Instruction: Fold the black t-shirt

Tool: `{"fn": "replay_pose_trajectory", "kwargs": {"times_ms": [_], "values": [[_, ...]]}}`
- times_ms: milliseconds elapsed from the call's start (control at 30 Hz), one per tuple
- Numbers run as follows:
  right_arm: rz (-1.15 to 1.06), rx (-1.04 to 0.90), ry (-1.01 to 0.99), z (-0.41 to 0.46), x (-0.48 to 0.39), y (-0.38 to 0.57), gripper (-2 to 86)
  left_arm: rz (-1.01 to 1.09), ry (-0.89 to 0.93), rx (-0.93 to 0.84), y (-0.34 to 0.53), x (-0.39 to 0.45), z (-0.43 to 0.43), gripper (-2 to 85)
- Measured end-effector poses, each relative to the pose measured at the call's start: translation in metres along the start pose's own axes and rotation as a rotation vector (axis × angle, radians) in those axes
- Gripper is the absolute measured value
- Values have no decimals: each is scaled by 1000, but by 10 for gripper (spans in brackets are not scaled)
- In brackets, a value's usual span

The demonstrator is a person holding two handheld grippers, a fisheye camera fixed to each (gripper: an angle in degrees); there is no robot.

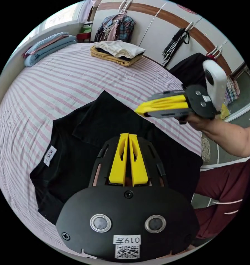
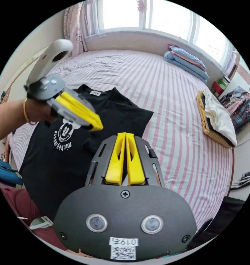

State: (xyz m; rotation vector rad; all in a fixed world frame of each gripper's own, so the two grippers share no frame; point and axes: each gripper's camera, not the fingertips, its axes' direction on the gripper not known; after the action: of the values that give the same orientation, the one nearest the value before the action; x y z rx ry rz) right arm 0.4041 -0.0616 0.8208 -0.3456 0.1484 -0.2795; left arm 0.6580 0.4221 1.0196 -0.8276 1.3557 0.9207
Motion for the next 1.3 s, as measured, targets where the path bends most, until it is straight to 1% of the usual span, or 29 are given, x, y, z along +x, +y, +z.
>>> {"fn": "replay_pose_trajectory", "kwargs": {"times_ms": [67,100,133,167,267,300,333,367,433,500,567,633,700,767,867,900,933,967,1200,1300], "values": [[-8,-12,-27,14,40,-29,0,-127,-9,101,27,28,14,7],[-10,-38,-70,25,66,-49,0,-159,-7,135,33,33,17,7],[-24,-40,-112,33,86,-66,-1,-239,-10,184,41,41,25,7],[-36,-40,-128,37,94,-74,-2,-304,-1,208,47,46,36,7],[-184,-89,-104,61,110,-107,7,-388,-12,185,54,57,67,7],[-250,-127,-92,73,113,-117,27,-393,-6,183,56,59,71,7],[-263,-161,-128,86,123,-127,59,-412,31,188,61,60,78,8],[-249,-179,-162,92,131,-132,60,-434,48,194,67,60,82,8],[-134,-217,-331,115,169,-152,53,-452,37,222,75,61,83,8],[-82,-237,-388,131,188,-168,51,-460,52,253,80,62,84,8],[-80,-272,-456,148,197,-186,64,-453,50,242,79,63,93,8],[-167,-379,-443,174,193,-205,84,-448,37,211,80,65,105,7],[-230,-430,-458,187,190,-216,86,-458,62,190,83,64,117,7],[-273,-458,-425,196,188,-223,82,-474,80,189,90,65,129,7],[-324,-473,-387,206,189,-229,42,-476,88,189,95,67,141,7],[-341,-484,-419,209,190,-231,19,-477,89,190,96,67,142,7],[-356,-481,-398,210,190,-232,5,-478,94,190,97,67,146,7],[-365,-476,-388,211,190,-232,2,-479,98,189,98,67,149,7],[-337,-438,-293,223,197,-229,-7,-489,113,164,101,65,168,8],[-256,-412,-354,221,216,-226,-2,-496,116,157,103,65,172,8]]}}
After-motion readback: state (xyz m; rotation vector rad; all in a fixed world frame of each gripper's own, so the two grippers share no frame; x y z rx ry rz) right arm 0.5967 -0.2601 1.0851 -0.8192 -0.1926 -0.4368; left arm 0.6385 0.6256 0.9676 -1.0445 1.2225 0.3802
